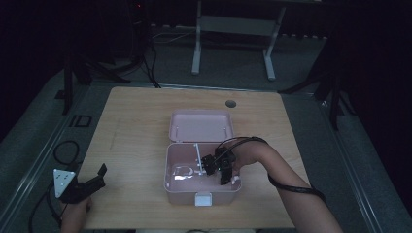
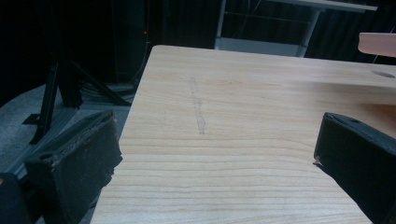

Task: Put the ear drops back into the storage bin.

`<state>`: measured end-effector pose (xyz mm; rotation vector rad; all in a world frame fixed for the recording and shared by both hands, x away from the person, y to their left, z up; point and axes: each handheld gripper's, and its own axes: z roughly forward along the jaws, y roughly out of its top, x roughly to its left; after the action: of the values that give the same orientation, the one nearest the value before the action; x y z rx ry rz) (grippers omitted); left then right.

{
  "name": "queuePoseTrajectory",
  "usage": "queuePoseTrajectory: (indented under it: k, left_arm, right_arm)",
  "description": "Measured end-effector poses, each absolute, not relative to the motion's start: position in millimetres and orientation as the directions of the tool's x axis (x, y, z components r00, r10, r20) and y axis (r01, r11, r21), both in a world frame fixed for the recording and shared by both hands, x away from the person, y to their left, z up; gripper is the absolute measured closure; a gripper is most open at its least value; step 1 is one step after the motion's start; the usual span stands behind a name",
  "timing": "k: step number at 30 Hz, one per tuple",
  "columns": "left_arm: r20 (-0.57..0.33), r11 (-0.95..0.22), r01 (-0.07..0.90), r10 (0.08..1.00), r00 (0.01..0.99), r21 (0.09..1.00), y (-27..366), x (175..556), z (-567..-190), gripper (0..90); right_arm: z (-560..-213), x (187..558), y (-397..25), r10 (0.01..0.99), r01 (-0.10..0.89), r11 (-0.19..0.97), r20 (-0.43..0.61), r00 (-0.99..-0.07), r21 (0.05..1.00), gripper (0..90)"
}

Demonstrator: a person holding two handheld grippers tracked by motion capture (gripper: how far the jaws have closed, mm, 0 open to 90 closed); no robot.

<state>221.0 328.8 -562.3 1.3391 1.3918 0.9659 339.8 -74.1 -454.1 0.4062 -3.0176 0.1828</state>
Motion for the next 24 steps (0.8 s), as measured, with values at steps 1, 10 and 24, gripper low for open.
queuePoseTrajectory:
  k: [1, 10, 24]
  left_arm:
    - [-0.104, 0.09, 0.25, 0.994, 0.042, 0.964, 328.9, 221.0, -562.3, 0.5]
    - [-0.104, 0.09, 0.25, 0.994, 0.042, 0.964, 328.7, 221.1, -562.3, 0.5]
    - [-0.102, 0.088, 0.251, 0.994, 0.043, 0.964, 328.4, 221.3, -562.2, 0.5]
  right_arm:
    - [-456.3, 339.7, -74.5, -0.257, -0.268, 0.958, 0.107, -0.961, -0.106, 59.6]
    - [-474.6, 338.9, -74.6, -0.252, -0.264, 0.956, 0.104, -0.962, -0.127, 59.6]
    - [-486.5, 338.1, -76.4, -0.243, -0.251, 0.955, 0.065, -0.968, -0.16, 59.2]
